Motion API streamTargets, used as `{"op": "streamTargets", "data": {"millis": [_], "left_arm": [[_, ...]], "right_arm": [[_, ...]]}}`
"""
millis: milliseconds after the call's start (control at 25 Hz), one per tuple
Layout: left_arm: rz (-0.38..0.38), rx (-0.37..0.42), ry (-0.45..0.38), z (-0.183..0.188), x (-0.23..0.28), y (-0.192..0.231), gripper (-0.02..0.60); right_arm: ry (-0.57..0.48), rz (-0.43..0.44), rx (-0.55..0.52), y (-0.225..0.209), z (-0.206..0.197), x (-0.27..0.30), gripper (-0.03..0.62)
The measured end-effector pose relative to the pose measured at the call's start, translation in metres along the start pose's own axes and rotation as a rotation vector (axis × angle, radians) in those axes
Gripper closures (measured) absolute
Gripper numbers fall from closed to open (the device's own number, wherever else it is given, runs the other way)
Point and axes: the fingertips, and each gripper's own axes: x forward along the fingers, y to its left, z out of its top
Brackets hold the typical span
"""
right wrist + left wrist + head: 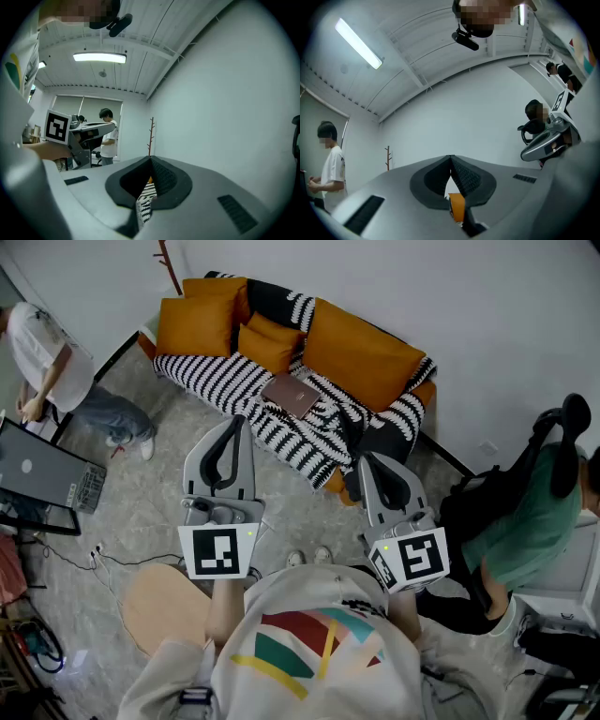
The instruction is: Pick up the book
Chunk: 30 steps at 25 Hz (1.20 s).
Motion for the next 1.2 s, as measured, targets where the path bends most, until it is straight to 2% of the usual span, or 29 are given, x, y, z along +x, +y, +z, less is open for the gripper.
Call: {"op": "streamTargets", "data": {"millis": [280, 680, 880, 1080, 1200], "left_arm": [[0.008, -0.015, 0.002, -0.005, 0.001, 0.002, 0.574], [0.01, -0.021, 0.016, -0.011, 0.016, -0.007, 0.574], [0.041, -0.005, 0.018, -0.014, 0.022, -0.01, 0.574], [0.08, -0.044, 0.056, -0.035, 0.026, -0.008, 0.575], [0.084, -0.04, 0.03, -0.04, 0.042, -0.004, 0.575]], "right_arm": [[-0.007, 0.001, 0.01, 0.0, -0.003, 0.001, 0.58], [-0.014, -0.004, 0.056, -0.022, -0.008, -0.002, 0.58], [0.01, 0.019, 0.076, -0.031, -0.023, -0.003, 0.58], [0.063, 0.069, 0.099, -0.03, -0.041, 0.004, 0.58], [0.057, 0.083, 0.111, -0.038, -0.046, 0.017, 0.58]]}}
